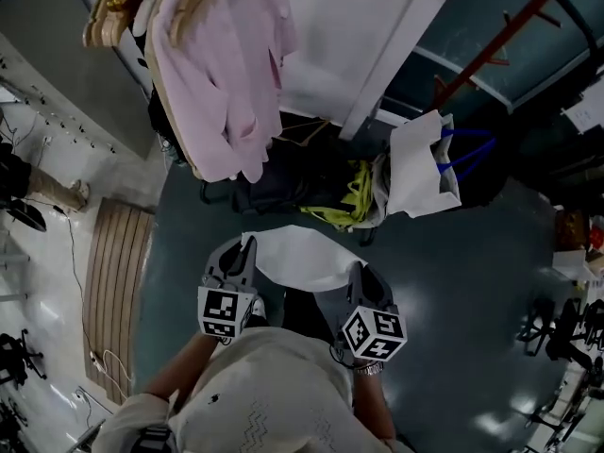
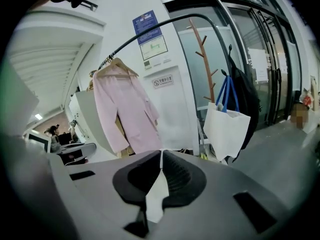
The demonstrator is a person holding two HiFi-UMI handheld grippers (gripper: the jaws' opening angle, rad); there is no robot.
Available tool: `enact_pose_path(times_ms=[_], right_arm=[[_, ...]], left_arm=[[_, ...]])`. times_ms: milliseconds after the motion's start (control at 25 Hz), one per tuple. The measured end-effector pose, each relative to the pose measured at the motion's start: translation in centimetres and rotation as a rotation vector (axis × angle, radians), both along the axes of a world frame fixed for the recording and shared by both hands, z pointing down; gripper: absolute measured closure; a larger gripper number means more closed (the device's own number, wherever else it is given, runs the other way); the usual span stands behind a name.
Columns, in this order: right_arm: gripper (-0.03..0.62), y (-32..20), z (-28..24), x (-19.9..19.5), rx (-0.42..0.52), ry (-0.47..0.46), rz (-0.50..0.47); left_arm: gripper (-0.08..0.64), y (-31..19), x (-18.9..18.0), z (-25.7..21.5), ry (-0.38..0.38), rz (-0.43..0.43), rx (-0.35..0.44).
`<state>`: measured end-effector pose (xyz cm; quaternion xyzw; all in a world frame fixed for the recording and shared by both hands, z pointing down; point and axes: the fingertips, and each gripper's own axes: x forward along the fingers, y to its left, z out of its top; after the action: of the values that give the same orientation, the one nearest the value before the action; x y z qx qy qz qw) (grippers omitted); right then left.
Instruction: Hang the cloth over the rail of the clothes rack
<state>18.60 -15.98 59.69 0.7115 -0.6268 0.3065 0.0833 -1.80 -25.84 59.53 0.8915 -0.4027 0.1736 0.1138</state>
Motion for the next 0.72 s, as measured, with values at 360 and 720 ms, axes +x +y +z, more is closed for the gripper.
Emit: enact_pose_path(times_ms=[360,720], right_arm=[[0.566,-9.1,-1.6,7.5,0.039,0.015,-0.099],[0.566,-16.0,-7.3,12.0,0.146,0.101,-0.118]], left_arm=[[0.535,-8.5,5.1,-2.1,0.000,-0.137,0.076],[0.535,-15.4,7.0,-7.3,0.018,-0.184,0.207]])
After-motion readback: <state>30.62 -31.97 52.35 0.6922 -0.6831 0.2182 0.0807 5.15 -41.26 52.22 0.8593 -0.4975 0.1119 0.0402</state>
